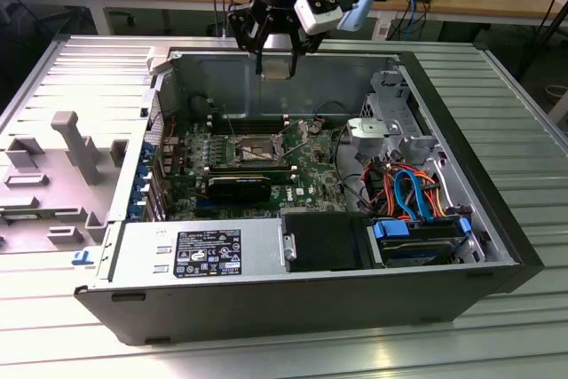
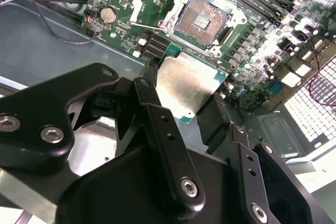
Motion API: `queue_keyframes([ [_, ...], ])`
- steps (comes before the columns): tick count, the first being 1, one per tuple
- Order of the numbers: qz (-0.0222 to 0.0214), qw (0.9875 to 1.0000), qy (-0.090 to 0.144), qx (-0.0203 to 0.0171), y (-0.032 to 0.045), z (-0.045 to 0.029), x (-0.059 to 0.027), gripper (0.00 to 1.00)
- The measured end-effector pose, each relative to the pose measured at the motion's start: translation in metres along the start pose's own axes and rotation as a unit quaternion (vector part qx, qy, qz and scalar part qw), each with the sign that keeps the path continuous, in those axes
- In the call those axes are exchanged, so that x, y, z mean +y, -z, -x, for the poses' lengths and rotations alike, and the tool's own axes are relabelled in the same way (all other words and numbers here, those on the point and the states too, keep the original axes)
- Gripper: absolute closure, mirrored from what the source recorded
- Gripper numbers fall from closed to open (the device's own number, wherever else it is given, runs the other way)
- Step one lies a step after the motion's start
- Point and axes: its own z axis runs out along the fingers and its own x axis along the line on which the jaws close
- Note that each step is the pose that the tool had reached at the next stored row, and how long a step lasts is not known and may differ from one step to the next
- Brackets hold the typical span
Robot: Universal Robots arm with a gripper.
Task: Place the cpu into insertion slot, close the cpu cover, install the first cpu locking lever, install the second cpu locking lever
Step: 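Place the cpu into insertion slot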
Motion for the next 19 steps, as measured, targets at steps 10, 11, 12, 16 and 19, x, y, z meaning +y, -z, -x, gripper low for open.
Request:
queue_keyframes([
  [10, 0.0, 1.0, 0.001, 0.0001, -0.005, 0.0001, -0.0033, 0.45],
  [11, 0.0, 1.0, 0.001, 0.0001, -0.0053, 0.0001, -0.0035, 0.45],
  [12, 0.0, 1.0, 0.001, 0.0001, -0.0058, 0.0002, -0.0036, 0.45],
  [16, -0.0001, 1.0, 0.001, 0.0001, -0.0073, 0.0002, -0.0043, 0.45],
  [19, 0.0, 1.0, 0.001, 0.0001, -0.0083, 0.0002, -0.0047, 0.45],
])
